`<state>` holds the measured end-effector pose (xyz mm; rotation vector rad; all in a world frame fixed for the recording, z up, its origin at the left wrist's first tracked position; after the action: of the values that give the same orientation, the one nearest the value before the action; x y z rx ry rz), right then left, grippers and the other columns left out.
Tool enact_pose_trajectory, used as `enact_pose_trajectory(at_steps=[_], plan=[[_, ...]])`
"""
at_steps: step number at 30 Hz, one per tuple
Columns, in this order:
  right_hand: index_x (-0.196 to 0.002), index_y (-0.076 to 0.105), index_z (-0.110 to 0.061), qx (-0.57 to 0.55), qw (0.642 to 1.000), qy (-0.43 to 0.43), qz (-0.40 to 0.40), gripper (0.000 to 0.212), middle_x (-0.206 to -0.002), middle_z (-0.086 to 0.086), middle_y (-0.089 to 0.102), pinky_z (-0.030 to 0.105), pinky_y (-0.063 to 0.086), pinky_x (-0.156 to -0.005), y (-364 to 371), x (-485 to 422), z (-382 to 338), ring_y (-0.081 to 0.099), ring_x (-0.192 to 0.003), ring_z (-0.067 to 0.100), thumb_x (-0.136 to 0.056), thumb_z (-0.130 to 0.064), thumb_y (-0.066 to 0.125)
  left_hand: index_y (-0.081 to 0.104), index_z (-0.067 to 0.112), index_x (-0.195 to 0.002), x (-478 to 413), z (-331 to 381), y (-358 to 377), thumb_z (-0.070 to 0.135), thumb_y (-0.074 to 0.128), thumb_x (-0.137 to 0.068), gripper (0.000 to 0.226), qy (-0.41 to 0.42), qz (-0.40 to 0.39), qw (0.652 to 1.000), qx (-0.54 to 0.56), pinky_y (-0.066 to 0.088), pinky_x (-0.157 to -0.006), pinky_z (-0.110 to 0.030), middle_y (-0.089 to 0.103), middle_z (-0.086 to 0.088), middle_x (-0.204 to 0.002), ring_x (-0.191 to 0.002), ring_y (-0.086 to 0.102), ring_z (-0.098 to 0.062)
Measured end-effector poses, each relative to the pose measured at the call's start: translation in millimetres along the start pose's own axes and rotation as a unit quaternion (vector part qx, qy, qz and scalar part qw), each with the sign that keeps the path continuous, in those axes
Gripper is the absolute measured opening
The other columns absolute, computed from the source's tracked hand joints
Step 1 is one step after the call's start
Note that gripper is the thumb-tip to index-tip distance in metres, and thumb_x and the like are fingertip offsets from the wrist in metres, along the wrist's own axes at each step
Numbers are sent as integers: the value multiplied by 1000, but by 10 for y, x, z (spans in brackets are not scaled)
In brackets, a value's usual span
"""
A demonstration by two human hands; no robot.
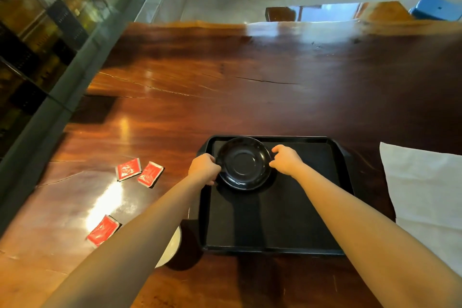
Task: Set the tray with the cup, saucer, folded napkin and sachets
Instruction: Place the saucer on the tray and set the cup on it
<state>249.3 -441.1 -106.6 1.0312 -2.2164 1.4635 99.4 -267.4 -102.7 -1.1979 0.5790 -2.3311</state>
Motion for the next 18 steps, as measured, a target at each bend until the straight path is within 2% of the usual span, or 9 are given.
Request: enact_pose_trajectory(at_steps=[3, 6, 10, 13, 15, 17, 18], plan=[[-137, 38, -7, 80, 996, -33, -23, 57, -134, 16, 50, 37, 47, -93, -119, 115, -187, 52, -117, 30, -86, -10, 61, 54, 10, -123, 135, 125, -156, 18, 59, -87, 37, 33, -27, 997, -56, 58, -75, -34, 62, -7, -103, -85, 64, -23], [-132, 43, -5, 168, 982, -78, -45, 53, -129, 17, 54, 40, 47, -94, -215, 236, -450, 53, -114, 31, -84, -14, 63, 56, 7, -122, 251, 190, -358, 21, 59, -88, 37, 61, -33, 994, -84, 55, -81, -34, 64, -10, -112, -96, 65, -24], [-138, 36, -8, 236, 959, -139, -79, 63, -136, 14, 48, 39, 43, -100, -188, 413, -832, 48, -121, 31, -84, -21, 64, 58, 10, -121, 462, 131, -689, 26, 60, -87, 38, 87, -17, 988, -124, 52, -84, -31, 61, -7, -123, -107, 59, -21], [-141, 32, -12, 273, 938, -187, -107, 69, -139, 13, 44, 40, 42, -100, -44, 566, -1120, 45, -123, 32, -82, -25, 66, 58, 9, -122, 656, -15, -938, 27, 60, -88, 38, 93, 2, 984, -149, 47, -92, -32, 59, -8, -127, -114, 56, -22], [-142, 30, -12, 309, 917, -223, -118, 71, -139, 13, 42, 40, 40, -101, 103, 674, -1299, 42, -124, 32, -82, -26, 66, 59, 9, -121, 789, -166, -1108, 29, 59, -88, 38, 89, 14, 983, -162, 47, -84, -29, 61, -8, -125, -111, 58, -23], [-142, 29, -10, 335, 897, -255, -132, 72, -140, 13, 41, 40, 40, -101, 287, 787, -1456, 41, -125, 33, -83, -26, 65, 60, 11, -122, 928, -367, -1280, 30, 58, -89, 38, 73, 31, 982, -172, 42, -72, -23, 62, -8, -123, -109, 60, -23], [-143, 27, -10, 347, 888, -266, -141, 72, -140, 14, 40, 40, 39, -100, 396, 842, -1520, 40, -125, 33, -83, -26, 64, 60, 11, -123, 994, -497, -1359, 29, 57, -89, 39, 64, 40, 981, -181, 39, -71, -21, 62, -8, -124, -110, 59, -23]])
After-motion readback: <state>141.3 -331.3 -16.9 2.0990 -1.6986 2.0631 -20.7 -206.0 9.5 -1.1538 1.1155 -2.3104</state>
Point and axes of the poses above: each hand's wrist, its own x-axis away from the middle knuckle, its own y-axis out of the palm, z = x × y, the point moved 6 cm from there along -x, towards the middle knuckle
